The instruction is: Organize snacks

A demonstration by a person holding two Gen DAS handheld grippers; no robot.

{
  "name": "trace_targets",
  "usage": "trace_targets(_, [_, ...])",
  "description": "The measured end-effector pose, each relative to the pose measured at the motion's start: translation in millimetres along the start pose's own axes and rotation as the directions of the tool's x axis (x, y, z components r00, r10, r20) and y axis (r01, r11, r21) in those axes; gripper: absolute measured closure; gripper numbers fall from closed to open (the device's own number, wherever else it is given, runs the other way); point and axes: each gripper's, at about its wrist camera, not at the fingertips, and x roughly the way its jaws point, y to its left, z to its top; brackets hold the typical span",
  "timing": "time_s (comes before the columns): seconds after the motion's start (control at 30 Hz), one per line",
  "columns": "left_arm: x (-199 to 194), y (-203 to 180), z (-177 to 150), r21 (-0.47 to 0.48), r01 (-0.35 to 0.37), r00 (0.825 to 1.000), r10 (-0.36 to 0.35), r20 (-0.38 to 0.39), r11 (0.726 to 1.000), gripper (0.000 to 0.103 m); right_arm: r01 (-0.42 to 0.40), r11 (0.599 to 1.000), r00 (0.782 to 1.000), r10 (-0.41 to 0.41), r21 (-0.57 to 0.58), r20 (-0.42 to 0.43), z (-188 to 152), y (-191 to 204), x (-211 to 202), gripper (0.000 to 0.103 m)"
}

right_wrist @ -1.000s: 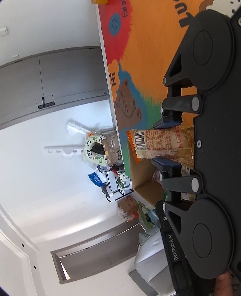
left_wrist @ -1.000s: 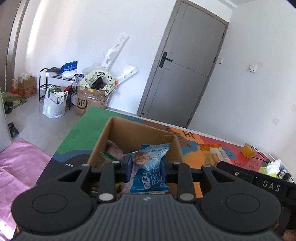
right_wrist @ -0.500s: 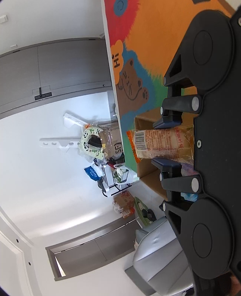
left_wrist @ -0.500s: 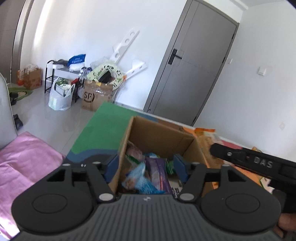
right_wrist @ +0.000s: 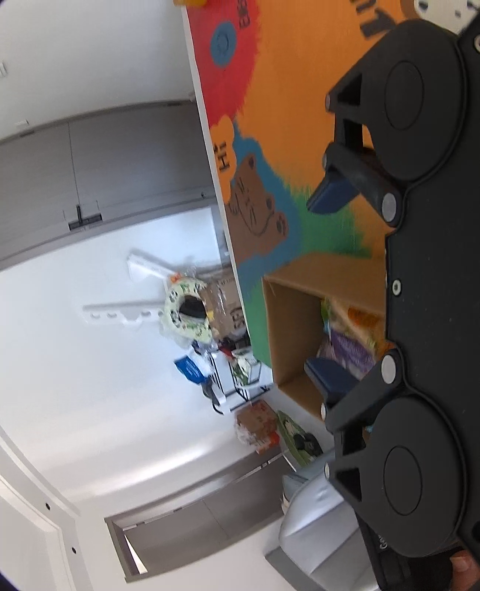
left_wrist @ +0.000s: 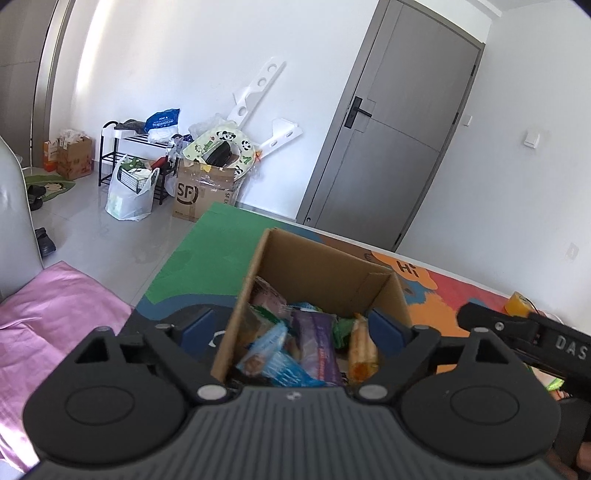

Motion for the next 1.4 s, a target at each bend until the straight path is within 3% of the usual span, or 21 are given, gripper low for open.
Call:
trace_targets(0.23, [-8.4,-21.9,-4.4,0.042,0.003,1.000,-0.004,0.003,0.999,0.009,0.029,1.000,1.000,-0.029,0.009,0.006,-2.4,-20.7,-23.3,0.000])
trace_targets(0.63, [-31.4,-51.3,-13.9,0.067,0.036,0.999,-0.037,0.006,0.997,0.006,0.091,0.994,0.995,-0.093,0.061,0.032,-9.0,-52.5,-66.4,0.000])
trace_targets(1.13, [-65.8,-75.6,-20.3,0.130,0.144,0.989,-0.145,-0.006,0.981,0.000,0.117,0.992,0.991,-0.121,0.054,0.063,-11.7,-60.0,-116.5,0.000])
trace_targets(1.4, [-85.3,-87.2,-20.8,0.174,0.163,0.986,-0.168,0.011,0.971,0.000,0.126,0.991,0.988,-0.129,0.037,0.086,-10.4,-63.4,-142.9,0.000])
